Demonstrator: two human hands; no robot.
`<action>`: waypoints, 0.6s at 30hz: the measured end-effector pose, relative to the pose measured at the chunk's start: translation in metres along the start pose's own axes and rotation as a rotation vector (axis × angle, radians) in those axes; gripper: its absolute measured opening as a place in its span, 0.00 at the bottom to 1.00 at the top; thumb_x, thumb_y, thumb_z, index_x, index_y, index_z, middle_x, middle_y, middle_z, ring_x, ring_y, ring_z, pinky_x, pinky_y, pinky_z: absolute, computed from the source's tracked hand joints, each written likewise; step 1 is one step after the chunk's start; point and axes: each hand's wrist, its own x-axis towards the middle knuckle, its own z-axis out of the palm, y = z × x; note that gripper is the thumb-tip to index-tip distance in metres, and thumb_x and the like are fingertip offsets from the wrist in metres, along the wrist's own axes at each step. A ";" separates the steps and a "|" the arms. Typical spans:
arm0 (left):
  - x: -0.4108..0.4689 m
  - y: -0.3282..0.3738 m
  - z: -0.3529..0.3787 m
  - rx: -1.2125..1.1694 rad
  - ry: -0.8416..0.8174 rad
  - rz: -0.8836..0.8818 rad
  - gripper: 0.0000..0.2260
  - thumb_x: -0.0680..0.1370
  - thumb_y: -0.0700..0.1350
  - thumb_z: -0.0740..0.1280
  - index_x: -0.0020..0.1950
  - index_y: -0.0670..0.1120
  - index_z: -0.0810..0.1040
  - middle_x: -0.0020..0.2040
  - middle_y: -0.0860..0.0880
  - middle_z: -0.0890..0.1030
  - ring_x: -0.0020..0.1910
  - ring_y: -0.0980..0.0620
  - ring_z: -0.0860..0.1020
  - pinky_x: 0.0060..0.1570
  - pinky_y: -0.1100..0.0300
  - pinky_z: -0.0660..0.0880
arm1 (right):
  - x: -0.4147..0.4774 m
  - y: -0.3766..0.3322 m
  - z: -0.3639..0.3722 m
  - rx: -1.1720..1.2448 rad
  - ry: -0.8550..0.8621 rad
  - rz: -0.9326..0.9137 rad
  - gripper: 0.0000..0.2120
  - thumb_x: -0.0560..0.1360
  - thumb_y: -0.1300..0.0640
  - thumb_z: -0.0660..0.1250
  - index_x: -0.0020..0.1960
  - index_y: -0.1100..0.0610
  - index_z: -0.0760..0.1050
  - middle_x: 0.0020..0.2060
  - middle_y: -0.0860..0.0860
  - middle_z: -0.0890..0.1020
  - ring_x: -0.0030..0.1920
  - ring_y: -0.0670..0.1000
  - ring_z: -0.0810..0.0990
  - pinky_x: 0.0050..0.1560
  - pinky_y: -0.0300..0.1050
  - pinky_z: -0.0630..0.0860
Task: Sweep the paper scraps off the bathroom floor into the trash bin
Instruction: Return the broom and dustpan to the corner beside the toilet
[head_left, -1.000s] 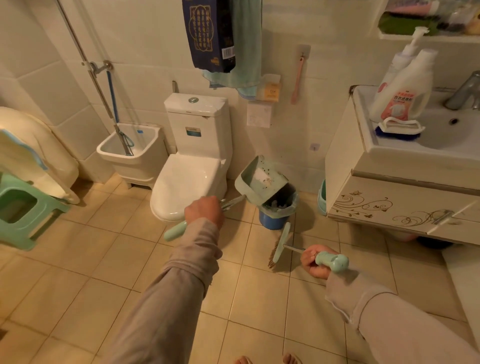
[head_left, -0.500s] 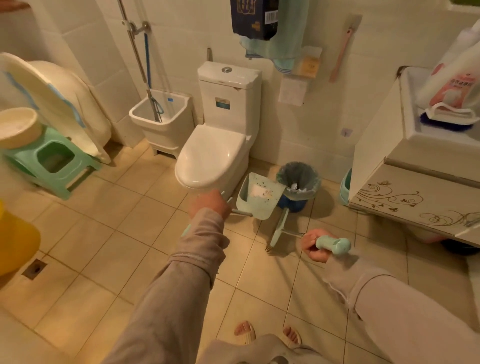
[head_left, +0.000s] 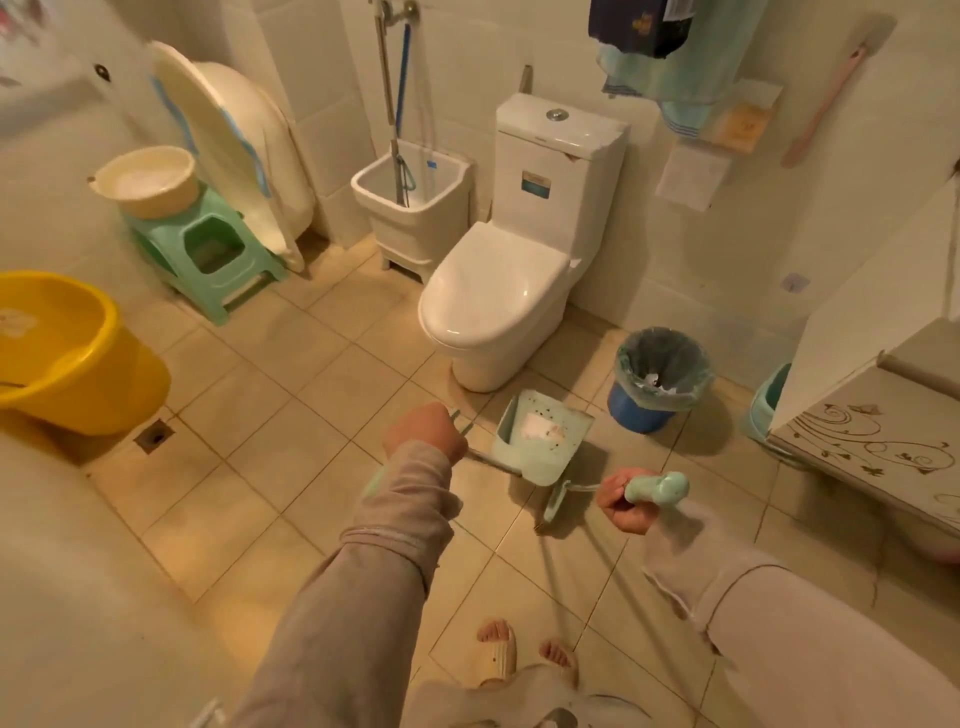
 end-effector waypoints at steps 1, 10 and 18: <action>0.000 -0.004 0.001 0.024 0.006 -0.012 0.10 0.76 0.46 0.66 0.54 0.44 0.78 0.45 0.48 0.79 0.48 0.49 0.78 0.50 0.57 0.75 | 0.001 0.001 0.004 -0.007 -0.010 0.022 0.08 0.69 0.68 0.54 0.33 0.59 0.61 0.13 0.55 0.71 0.12 0.50 0.70 0.15 0.31 0.68; -0.011 -0.026 0.027 0.131 0.017 -0.153 0.09 0.78 0.45 0.63 0.56 0.46 0.78 0.54 0.48 0.81 0.53 0.48 0.79 0.52 0.57 0.75 | -0.005 0.000 0.035 -0.339 -0.018 0.101 0.14 0.76 0.65 0.53 0.33 0.59 0.63 0.12 0.53 0.70 0.11 0.47 0.69 0.14 0.31 0.64; -0.028 -0.049 0.046 0.137 0.007 -0.288 0.10 0.78 0.43 0.62 0.57 0.47 0.78 0.53 0.49 0.81 0.52 0.49 0.79 0.44 0.59 0.70 | -0.005 0.024 0.097 -0.428 -0.068 0.167 0.14 0.77 0.63 0.52 0.33 0.59 0.62 0.09 0.54 0.67 0.08 0.48 0.67 0.13 0.27 0.61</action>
